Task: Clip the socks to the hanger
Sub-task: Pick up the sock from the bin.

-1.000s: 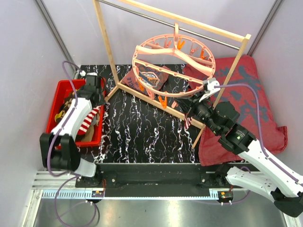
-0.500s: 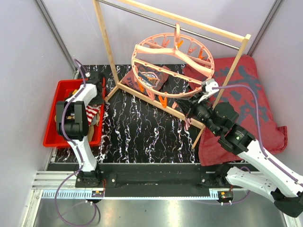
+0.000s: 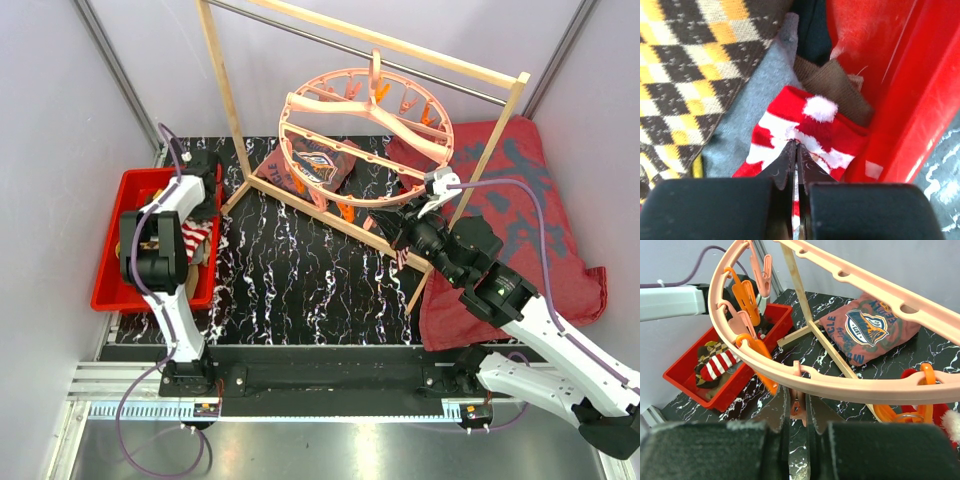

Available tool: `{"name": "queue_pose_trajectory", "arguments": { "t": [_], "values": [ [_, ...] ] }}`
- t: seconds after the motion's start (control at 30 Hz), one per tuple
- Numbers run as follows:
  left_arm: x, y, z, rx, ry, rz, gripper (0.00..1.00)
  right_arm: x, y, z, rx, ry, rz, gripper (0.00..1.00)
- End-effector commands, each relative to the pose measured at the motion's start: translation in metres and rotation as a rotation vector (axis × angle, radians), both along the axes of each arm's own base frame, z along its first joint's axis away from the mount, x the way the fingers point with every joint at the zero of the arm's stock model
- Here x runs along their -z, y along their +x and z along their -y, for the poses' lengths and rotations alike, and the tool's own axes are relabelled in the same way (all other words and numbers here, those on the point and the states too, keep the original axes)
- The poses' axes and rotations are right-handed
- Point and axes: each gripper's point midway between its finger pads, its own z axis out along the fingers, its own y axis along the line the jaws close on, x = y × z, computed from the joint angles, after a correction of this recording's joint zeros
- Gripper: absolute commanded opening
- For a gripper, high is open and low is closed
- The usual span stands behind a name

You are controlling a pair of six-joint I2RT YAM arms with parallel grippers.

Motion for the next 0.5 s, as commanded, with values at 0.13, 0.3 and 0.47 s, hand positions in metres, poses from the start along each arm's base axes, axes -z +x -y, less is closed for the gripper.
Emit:
{"name": "queue_pose_trajectory", "arguments": {
  "t": [0.13, 0.3, 0.47],
  "values": [
    [-0.108, -0.013, -0.007, -0.009, 0.046, 0.255, 0.0, -0.012, -0.002, 0.001, -0.002, 0.026, 0.031, 0.09],
    [-0.152, -0.033, -0.009, -0.021, 0.057, 0.382, 0.0, -0.013, -0.002, 0.003, 0.004, 0.024, 0.035, 0.09],
    [-0.19, -0.052, 0.006, 0.033, -0.018, 0.523, 0.0, -0.016, -0.003, 0.004, 0.006, 0.027, 0.04, 0.09]
  ]
}}
